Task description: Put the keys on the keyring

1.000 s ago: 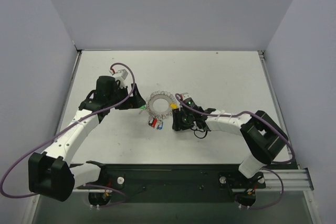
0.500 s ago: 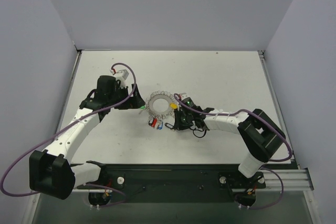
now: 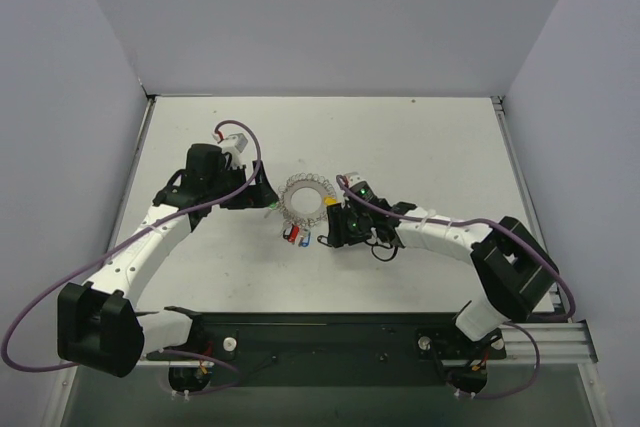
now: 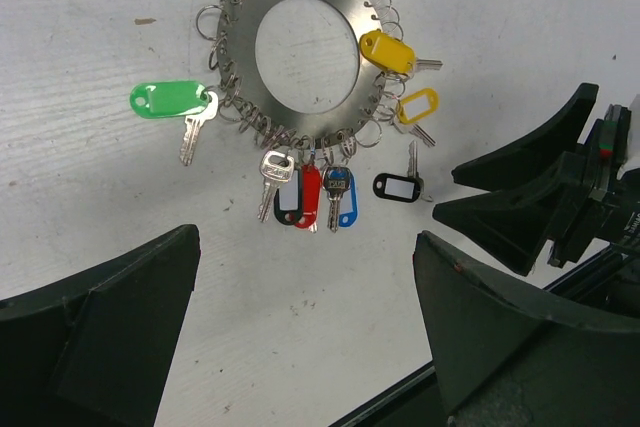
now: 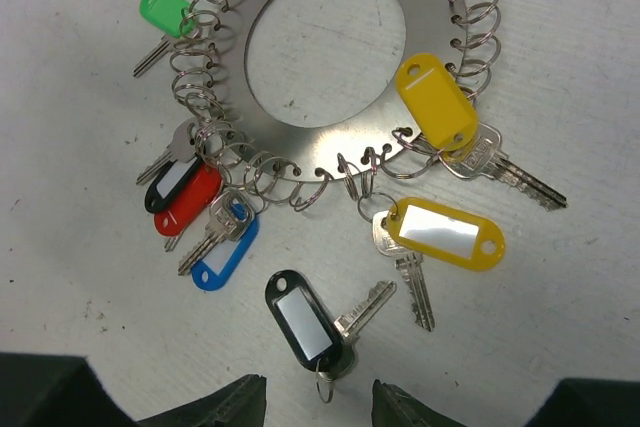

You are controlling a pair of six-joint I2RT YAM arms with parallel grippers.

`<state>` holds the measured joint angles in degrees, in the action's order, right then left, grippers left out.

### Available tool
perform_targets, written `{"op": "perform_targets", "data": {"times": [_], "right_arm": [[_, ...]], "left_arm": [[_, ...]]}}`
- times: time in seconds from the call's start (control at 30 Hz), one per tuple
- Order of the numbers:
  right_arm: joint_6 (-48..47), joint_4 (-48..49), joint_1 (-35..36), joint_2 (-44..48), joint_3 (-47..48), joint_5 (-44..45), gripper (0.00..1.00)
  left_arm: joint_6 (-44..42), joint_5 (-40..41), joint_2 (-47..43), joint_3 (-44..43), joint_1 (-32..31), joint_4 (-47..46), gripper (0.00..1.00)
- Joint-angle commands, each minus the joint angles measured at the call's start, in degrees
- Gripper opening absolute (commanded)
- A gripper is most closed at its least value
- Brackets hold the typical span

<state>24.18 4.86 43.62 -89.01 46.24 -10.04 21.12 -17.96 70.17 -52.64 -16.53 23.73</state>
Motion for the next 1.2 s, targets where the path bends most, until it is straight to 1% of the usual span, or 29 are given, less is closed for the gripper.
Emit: {"op": "perform_targets", "data": {"times": [0.0,0.27,0.4,0.5,0.53,0.57,0.6,0.63,0.7,0.87,0.93,1.1,1.17], "right_arm": [[-0.10,-1.70,0.59,-2.30,2.19,2.57,0.46],[-0.54,-0.65,1.03,-5.20,2.54,2.40,0.41],[-0.28,-0.64,1.47,-3.11,2.37,4.15,0.41],[-0.54,-1.17,1.47,0.66,3.33,6.17,0.44],[-0.98,-1.78,1.39,1.55,3.85,7.83,0.50],[-1.16,-2.05,1.47,2.34,4.38,8.80,0.53],[-1.33,-2.40,1.21,3.31,5.69,9.42,0.58],[-1.77,-2.58,1.03,3.49,6.40,9.78,0.60],[-2.12,-3.10,0.16,2.62,9.03,9.69,0.61],[-2.39,-3.37,-0.81,-2.12,13.87,7.85,0.59],[-2.30,-3.19,-0.81,-5.11,15.63,7.67,0.56],[-2.21,-4.68,-1.60,-12.40,21.52,8.54,0.48],[-1.95,-4.69,-2.21,-13.46,22.49,8.55,0.46]], "left_arm": [[-1.08,-1.73,-0.30,-1.06,-0.25,-1.67,0.97],[-1.70,-1.82,-0.56,-0.71,-0.25,-0.87,0.97],[-1.70,-1.99,-0.56,-0.71,-0.25,-0.61,0.98],[-1.96,-1.99,-0.91,-0.36,-0.25,-0.61,0.97],[-1.88,-1.73,-1.00,-0.27,-0.25,-0.70,0.97],[-1.88,-1.56,-1.00,-0.09,-0.34,-0.79,0.98],[-1.70,-1.56,-0.83,-0.18,-0.34,-0.70,0.98],[-1.35,-1.38,-0.48,-0.27,-0.34,-0.70,0.97],[-0.91,-0.42,1.01,-1.14,-0.86,0.00,0.98],[-0.56,0.82,5.05,-3.52,-2.01,2.38,0.94],[-0.38,0.90,5.59,-3.87,-2.10,2.47,0.94],[-0.47,-0.15,4.45,-3.17,-2.10,1.06,0.93],[-0.82,-0.94,4.27,-3.17,-2.10,0.88,0.93]]}}
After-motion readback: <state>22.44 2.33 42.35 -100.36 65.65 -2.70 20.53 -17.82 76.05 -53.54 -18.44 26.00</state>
